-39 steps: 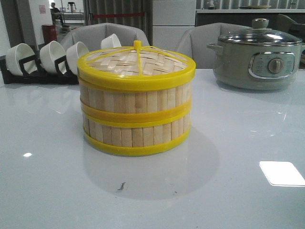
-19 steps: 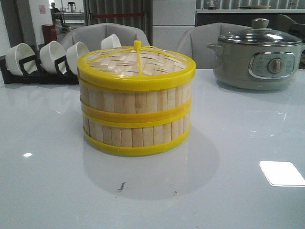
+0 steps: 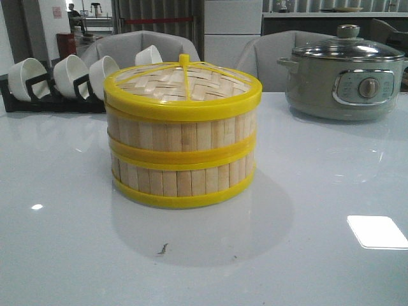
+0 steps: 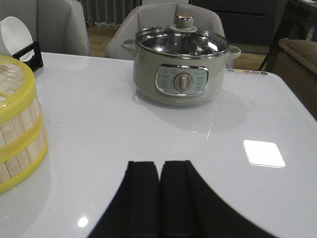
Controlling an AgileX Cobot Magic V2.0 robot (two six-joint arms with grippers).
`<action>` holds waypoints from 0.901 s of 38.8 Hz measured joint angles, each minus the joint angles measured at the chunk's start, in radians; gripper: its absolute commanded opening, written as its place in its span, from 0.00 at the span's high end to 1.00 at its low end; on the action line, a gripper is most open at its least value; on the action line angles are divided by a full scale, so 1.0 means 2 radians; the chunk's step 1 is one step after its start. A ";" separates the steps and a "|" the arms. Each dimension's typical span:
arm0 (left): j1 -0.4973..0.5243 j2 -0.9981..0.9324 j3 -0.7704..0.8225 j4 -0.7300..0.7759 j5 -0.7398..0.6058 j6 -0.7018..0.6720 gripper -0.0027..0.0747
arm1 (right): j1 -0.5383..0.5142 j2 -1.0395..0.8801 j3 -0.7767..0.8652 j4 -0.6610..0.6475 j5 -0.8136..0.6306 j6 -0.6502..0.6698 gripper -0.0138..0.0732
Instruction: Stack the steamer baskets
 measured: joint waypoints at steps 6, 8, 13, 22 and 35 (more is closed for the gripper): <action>0.027 -0.075 0.069 -0.012 -0.022 0.000 0.84 | 0.000 0.000 0.000 0.000 0.001 0.000 0.78; 0.038 -0.096 0.091 -0.018 -0.022 0.000 0.84 | 0.000 0.000 0.000 0.000 0.001 0.000 0.78; 0.060 -0.122 0.129 -0.024 -0.024 0.000 0.84 | 0.000 0.000 0.000 0.000 0.002 0.000 0.78; 0.076 -0.145 0.141 -0.027 -0.037 0.000 0.84 | 0.000 0.000 0.000 0.000 0.002 0.000 0.78; 0.079 -0.150 0.141 -0.019 -0.037 0.000 0.84 | 0.000 0.000 0.000 0.000 0.002 0.000 0.78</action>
